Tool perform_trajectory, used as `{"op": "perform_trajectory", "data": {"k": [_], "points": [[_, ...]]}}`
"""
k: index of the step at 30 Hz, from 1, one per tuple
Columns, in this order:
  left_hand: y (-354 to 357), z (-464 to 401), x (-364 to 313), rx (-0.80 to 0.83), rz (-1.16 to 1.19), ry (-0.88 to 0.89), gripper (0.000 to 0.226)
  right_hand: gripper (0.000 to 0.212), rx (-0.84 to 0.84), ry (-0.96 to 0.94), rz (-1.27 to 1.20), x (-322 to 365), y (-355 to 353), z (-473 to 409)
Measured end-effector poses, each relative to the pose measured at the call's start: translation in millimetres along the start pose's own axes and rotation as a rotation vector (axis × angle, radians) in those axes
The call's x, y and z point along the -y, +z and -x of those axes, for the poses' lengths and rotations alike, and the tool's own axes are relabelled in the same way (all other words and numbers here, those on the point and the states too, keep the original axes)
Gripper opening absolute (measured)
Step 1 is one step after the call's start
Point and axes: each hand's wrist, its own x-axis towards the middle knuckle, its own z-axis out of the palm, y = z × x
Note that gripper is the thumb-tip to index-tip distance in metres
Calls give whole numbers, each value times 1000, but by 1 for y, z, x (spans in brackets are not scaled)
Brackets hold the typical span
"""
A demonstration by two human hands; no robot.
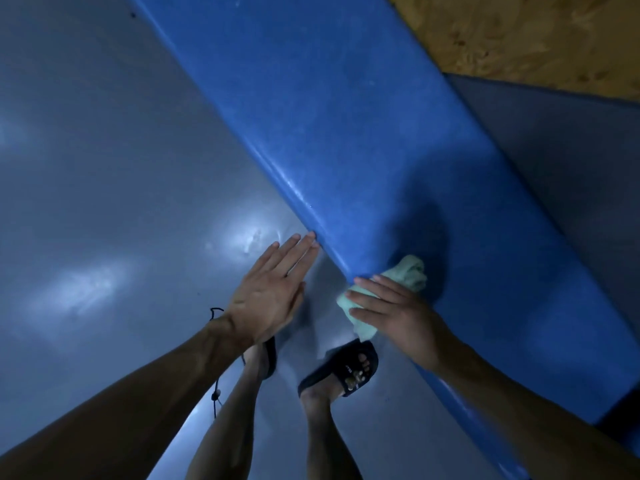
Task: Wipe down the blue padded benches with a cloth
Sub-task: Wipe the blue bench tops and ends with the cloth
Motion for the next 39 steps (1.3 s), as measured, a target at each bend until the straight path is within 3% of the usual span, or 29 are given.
{"op": "perform_trajectory", "data": {"k": [4,7,9,13,16,23,27,33,39], "points": [[-3,1,17,-26,49,-73,57,33,-79,-90,43,-10,9,-88],[-7,-1,30,-71,101,-124,56,49,-105,-44,58,-14,-2,-120],[-10,-2,37,-76,126,-138,56,58,-99,0,68,-10,-9,-99],[-17,-8,46,-91,168,-139,55,50,-33,90,12,8,-10,-19],[-24,-17,51,-110,247,-157,56,51,22,146,-9,14,-10,-13],[-30,-31,72,-139,313,-143,56,32,-155,-31,50,-21,-16,-156],[-41,-43,85,-233,323,-176,54,34,-176,109,145,-23,-30,-184],[-53,-50,102,-166,336,-178,52,48,-82,256,-57,0,-32,-105],[-63,-56,111,-177,381,-190,47,28,-212,237,-186,-21,-32,-193]]}}
